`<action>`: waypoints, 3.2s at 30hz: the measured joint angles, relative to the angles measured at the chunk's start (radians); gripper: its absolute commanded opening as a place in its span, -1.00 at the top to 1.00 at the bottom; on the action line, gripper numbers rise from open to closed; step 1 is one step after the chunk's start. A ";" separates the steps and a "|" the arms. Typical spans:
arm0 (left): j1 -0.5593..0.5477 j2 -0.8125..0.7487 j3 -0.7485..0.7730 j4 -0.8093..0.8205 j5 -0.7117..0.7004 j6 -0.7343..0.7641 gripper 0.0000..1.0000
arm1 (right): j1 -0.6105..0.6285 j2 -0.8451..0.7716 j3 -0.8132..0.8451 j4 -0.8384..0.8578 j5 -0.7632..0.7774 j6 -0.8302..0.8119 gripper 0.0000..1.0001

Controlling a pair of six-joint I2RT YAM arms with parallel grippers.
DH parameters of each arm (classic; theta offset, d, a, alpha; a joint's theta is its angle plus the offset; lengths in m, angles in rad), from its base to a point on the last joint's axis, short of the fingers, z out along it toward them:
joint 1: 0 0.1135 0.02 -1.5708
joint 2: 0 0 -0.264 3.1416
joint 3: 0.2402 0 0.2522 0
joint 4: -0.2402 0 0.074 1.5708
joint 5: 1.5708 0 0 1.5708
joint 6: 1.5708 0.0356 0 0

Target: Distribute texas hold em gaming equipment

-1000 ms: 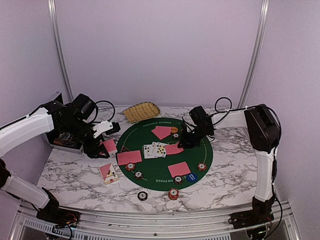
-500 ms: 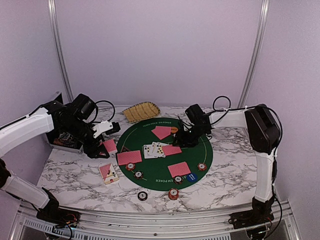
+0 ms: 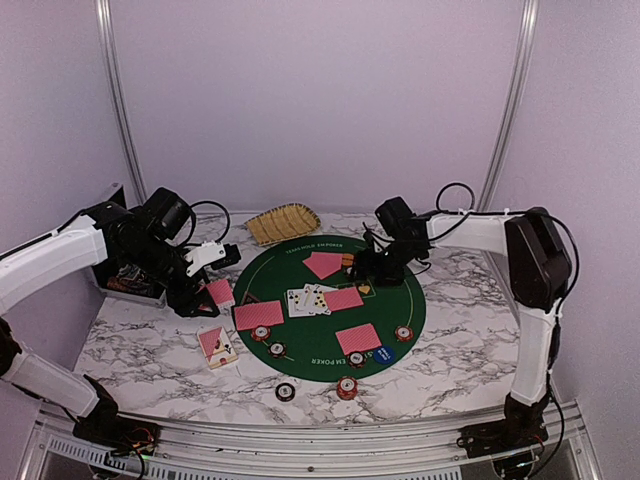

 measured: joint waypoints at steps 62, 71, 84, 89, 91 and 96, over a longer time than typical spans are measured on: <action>0.001 0.000 0.003 0.000 0.028 -0.014 1.00 | 0.481 0.327 0.360 0.682 -0.555 0.644 -0.60; 0.001 0.000 0.003 -0.003 0.028 -0.014 1.00 | 0.452 0.286 0.298 0.699 -0.564 0.625 -0.45; 0.001 0.000 0.003 -0.004 0.027 -0.014 1.00 | 0.430 0.240 0.262 0.678 -0.572 0.587 -0.08; 0.001 0.000 0.003 -0.003 0.027 -0.014 1.00 | 0.415 0.213 0.251 0.651 -0.572 0.569 0.20; 0.001 0.000 0.003 -0.004 0.027 -0.014 1.00 | 0.409 0.206 0.250 0.643 -0.572 0.562 0.29; 0.001 0.000 0.003 -0.004 0.027 -0.014 1.00 | 0.399 0.187 0.249 0.614 -0.572 0.542 0.50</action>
